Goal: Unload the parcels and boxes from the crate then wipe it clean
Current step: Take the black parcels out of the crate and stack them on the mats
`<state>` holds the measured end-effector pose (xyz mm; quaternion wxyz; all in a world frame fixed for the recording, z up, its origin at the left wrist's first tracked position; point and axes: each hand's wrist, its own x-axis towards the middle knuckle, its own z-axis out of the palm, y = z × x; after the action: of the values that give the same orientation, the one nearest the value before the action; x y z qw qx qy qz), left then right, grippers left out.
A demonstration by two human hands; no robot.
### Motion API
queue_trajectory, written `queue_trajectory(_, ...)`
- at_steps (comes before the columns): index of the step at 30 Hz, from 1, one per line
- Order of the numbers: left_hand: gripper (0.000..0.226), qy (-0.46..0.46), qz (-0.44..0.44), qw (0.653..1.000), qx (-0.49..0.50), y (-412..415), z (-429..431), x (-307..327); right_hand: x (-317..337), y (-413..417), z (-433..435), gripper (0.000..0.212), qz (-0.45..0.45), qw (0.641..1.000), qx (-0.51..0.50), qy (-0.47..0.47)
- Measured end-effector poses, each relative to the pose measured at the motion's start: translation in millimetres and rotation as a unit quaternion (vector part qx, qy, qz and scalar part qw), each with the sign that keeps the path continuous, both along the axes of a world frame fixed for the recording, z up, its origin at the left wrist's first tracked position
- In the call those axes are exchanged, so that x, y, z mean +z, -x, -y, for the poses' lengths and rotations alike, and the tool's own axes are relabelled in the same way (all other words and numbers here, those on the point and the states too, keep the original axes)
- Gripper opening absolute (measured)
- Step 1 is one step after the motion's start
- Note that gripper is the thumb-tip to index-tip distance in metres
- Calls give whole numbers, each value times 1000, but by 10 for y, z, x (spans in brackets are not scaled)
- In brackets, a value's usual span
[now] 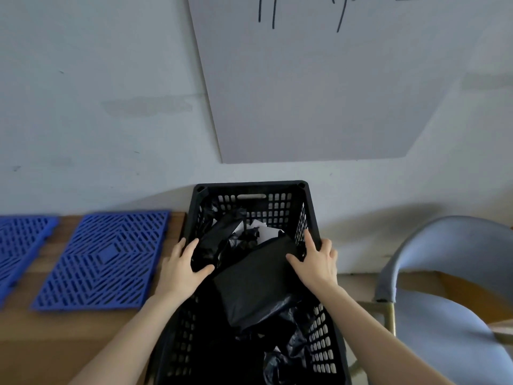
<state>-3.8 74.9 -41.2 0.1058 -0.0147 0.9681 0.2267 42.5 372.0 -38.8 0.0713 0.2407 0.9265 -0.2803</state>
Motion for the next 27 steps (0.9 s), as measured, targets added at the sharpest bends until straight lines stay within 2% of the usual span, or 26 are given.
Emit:
queue_trajectory(5,88,-39,-11,999,35,-20,-47,101,-7,-14,-51,78,-39,998,-4,51)
queue_trajectory(16,87,-105,-61,991,57,-336,-41,365,173,-363,-97,69,-93,995,2,43)
queue_trajectory(23,87,-150,-83,984,51,-630,107,788,727,-645,22,62,-135,991,-16,18)
queue_trajectory(27,78,-209,-91,968,101,-878,293,1101,1147,-879,181,59,-151,988,-10,-13)
